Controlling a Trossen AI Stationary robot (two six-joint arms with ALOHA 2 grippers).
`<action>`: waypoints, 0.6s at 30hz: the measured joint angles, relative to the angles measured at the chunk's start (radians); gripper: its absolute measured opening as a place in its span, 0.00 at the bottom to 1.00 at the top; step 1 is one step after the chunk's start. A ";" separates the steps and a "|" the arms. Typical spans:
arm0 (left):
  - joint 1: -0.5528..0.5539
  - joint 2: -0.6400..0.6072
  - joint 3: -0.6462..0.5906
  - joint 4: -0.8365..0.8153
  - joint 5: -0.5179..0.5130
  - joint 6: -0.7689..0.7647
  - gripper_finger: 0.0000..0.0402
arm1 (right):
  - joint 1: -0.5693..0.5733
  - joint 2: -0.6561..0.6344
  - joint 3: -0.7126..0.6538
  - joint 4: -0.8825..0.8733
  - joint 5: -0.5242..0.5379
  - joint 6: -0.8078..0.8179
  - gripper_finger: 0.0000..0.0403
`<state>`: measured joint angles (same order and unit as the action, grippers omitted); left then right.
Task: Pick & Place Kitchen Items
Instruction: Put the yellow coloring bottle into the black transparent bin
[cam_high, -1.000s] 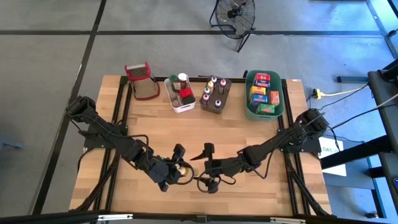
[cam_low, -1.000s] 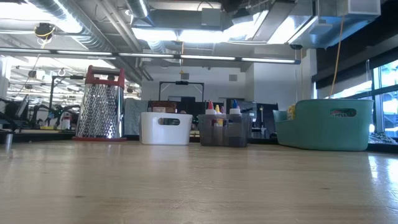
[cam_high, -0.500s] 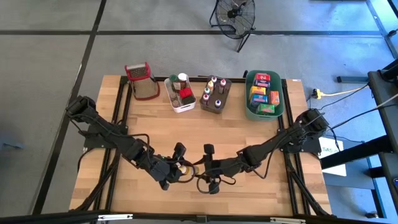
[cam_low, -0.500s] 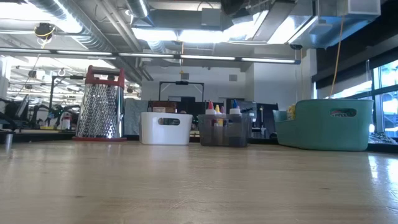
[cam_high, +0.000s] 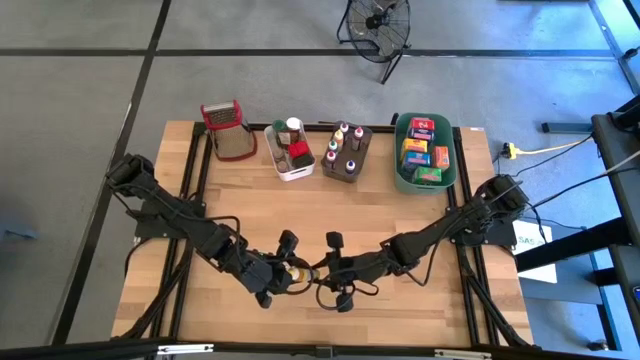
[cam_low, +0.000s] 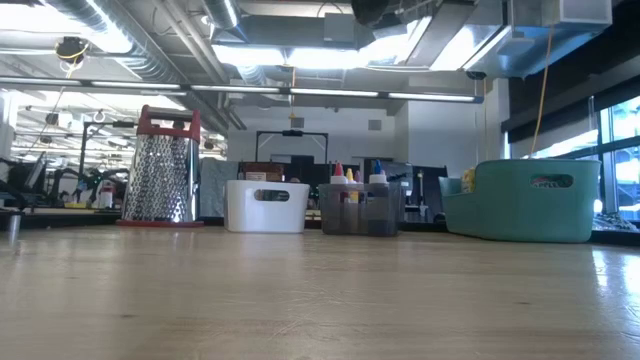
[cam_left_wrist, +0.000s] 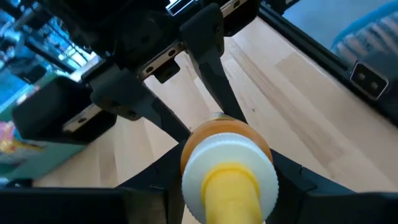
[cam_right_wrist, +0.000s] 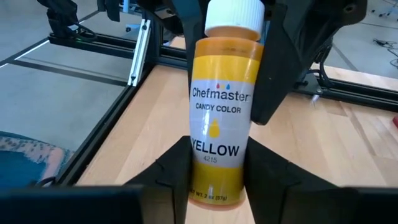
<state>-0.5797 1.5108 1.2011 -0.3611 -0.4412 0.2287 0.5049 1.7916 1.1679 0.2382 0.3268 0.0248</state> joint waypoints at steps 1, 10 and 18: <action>0.000 0.001 0.000 0.001 0.000 -0.019 0.38 | 0.000 0.000 0.000 0.000 -0.001 0.001 0.30; -0.005 0.013 -0.002 -0.004 -0.118 -0.212 0.52 | 0.000 0.000 -0.001 -0.012 0.013 -0.002 0.30; -0.022 0.018 -0.001 0.002 -0.116 -0.191 0.57 | 0.004 0.002 -0.001 0.002 0.006 -0.011 0.30</action>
<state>-0.6019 1.5284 1.1999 -0.3592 -0.5569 0.0376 0.5094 1.7935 1.1667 0.2400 0.3330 0.0140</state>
